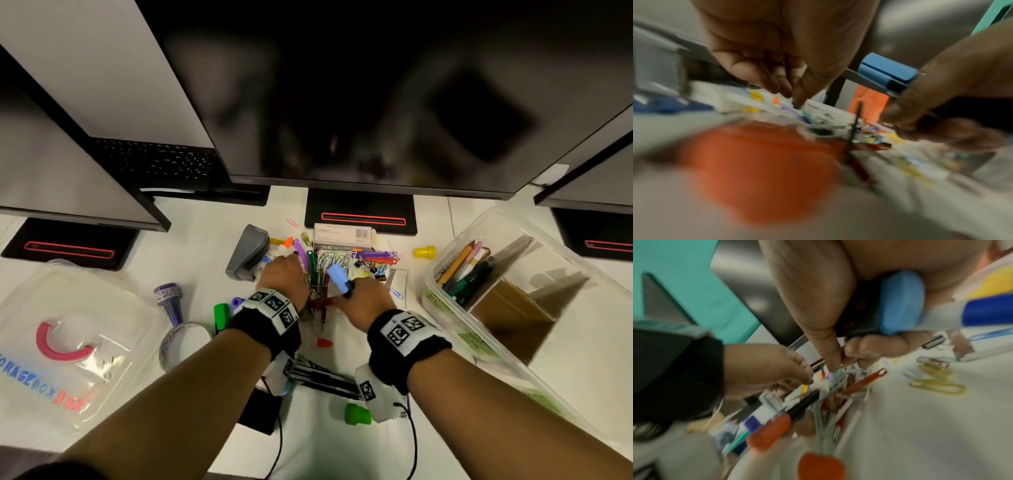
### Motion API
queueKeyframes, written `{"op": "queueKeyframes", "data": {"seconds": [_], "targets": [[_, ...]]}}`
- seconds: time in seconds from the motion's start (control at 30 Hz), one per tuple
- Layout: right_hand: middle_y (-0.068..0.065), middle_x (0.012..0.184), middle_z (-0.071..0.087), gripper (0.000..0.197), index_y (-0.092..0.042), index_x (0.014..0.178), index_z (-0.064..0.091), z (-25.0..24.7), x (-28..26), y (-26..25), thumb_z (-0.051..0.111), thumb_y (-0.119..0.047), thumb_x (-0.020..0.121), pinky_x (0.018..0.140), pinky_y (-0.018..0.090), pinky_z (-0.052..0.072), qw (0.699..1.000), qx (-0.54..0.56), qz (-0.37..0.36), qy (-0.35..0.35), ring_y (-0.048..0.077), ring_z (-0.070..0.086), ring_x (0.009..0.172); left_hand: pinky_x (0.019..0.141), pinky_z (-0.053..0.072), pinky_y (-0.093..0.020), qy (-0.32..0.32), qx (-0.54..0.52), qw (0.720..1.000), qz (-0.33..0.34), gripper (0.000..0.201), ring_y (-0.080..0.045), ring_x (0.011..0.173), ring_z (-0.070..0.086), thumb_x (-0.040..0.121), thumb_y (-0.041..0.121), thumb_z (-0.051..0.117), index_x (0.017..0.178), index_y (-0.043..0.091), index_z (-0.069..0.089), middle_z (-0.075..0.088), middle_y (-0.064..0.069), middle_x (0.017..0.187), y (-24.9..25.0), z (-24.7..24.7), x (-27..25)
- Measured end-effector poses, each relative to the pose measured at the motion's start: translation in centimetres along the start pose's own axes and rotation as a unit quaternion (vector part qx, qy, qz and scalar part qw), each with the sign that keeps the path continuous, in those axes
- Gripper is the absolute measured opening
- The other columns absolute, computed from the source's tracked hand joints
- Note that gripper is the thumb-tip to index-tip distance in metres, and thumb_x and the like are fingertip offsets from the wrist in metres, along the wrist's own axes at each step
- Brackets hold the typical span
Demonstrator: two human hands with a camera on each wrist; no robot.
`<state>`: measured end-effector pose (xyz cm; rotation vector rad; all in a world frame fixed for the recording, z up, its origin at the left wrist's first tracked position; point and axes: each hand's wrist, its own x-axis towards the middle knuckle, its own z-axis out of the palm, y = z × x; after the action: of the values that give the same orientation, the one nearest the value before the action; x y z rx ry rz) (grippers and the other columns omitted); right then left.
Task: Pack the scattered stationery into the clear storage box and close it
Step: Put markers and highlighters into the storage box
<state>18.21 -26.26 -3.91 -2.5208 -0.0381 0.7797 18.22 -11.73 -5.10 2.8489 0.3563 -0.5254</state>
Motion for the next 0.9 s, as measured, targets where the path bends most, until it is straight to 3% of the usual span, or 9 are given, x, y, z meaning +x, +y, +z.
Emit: {"op": "queueKeyframes", "data": {"seconds": [0.07,0.1,0.17,0.23,0.37,0.53,0.73,0.8,0.9], "targets": [[0.004,0.069,0.056,0.021,-0.009,0.074,0.055,1.1,0.2,-0.8,0.053,-0.022,0.09,0.047,0.023,0.03,0.999,-0.035,-0.011,-0.013,0.029,0.058,0.075,0.092,0.048,-0.037,-0.009,0.024,1.0,-0.013,0.031,-0.03,0.113,0.057,0.092,0.02,0.046,0.121,0.009,0.051,0.056,-0.014,0.124,-1.0,-0.3,0.9],[0.01,0.084,0.065,0.018,-0.005,0.088,0.061,1.7,0.4,-1.2,0.051,-0.02,0.091,0.05,0.023,0.035,0.999,-0.044,-0.01,-0.012,0.032,0.062,0.085,0.092,0.048,-0.036,-0.011,0.046,0.999,-0.006,0.031,-0.03,0.114,0.057,0.094,0.022,0.044,0.121,0.008,0.051,0.056,-0.015,0.125,-1.3,-0.1,1.3],[0.016,0.11,0.066,0.024,-0.001,0.108,0.06,2.4,0.6,-1.8,0.047,-0.015,0.093,0.064,0.028,0.048,0.998,-0.069,0.001,-0.008,0.032,0.064,0.102,0.094,0.047,-0.036,-0.014,0.082,0.997,0.002,0.033,-0.029,0.115,0.056,0.097,0.023,0.041,0.123,0.005,0.051,0.056,-0.015,0.127,-1.2,-0.2,2.0],[0.015,0.118,0.063,0.026,-0.003,0.115,0.056,2.8,0.9,-2.0,0.044,-0.014,0.094,0.081,0.033,0.051,0.996,-0.086,-0.003,0.016,0.03,0.062,0.109,0.094,0.047,-0.037,-0.022,0.09,0.996,-0.003,0.034,-0.03,0.117,0.056,0.098,0.024,0.042,0.123,0.003,0.051,0.055,-0.016,0.128,-0.8,-0.6,2.7],[0.013,0.117,0.063,0.027,-0.006,0.112,0.056,2.8,1.3,-1.7,0.049,-0.023,0.093,0.082,0.033,0.049,0.997,-0.069,0.002,0.027,0.03,0.062,0.107,0.09,0.049,-0.037,-0.021,0.072,0.997,0.016,0.03,-0.031,0.114,0.057,0.095,0.022,0.048,0.116,0.003,0.057,0.06,-0.017,0.123,0.3,-1.1,3.7],[0.012,0.115,0.064,0.03,-0.007,0.113,0.057,2.9,1.2,-1.0,0.057,-0.024,0.089,0.084,0.035,0.052,0.996,-0.091,0.005,0.002,0.029,0.063,0.105,0.083,0.05,-0.032,-0.04,0.069,0.997,0.001,0.045,-0.029,0.107,0.061,0.086,0.038,0.061,0.113,0.002,0.057,0.063,-0.015,0.116,0.6,-0.9,4.1],[0.006,0.107,0.067,0.024,-0.013,0.107,0.06,3.9,0.4,-0.9,0.055,-0.026,0.087,0.079,0.033,0.055,0.996,-0.088,0.017,-0.004,0.025,0.066,0.096,0.077,0.049,-0.031,-0.041,0.023,0.999,-0.016,0.033,-0.028,0.1,0.062,0.082,0.026,0.058,0.107,0.004,0.058,0.063,-0.012,0.109,0.8,-1.0,4.3],[0.007,0.106,0.067,0.025,-0.011,0.107,0.059,3.4,0.4,-0.8,0.053,-0.026,0.088,0.078,0.033,0.054,0.997,-0.073,0.034,-0.007,0.025,0.066,0.095,0.07,0.048,-0.028,-0.061,-0.02,0.997,-0.036,0.028,-0.026,0.09,0.062,0.081,0.028,0.06,0.098,0.006,0.06,0.064,-0.009,0.1,0.7,-1.1,4.3],[0.008,0.105,0.066,0.03,-0.009,0.106,0.058,2.1,0.7,-0.3,0.055,-0.032,0.087,0.072,0.03,0.051,0.996,-0.06,0.066,-0.02,0.025,0.065,0.093,0.062,0.045,-0.025,-0.066,-0.081,0.994,-0.045,0.022,-0.022,0.071,0.059,0.08,0.034,0.058,0.071,0.014,0.057,0.061,-0.004,0.075,0.3,-0.8,4.6]]}}
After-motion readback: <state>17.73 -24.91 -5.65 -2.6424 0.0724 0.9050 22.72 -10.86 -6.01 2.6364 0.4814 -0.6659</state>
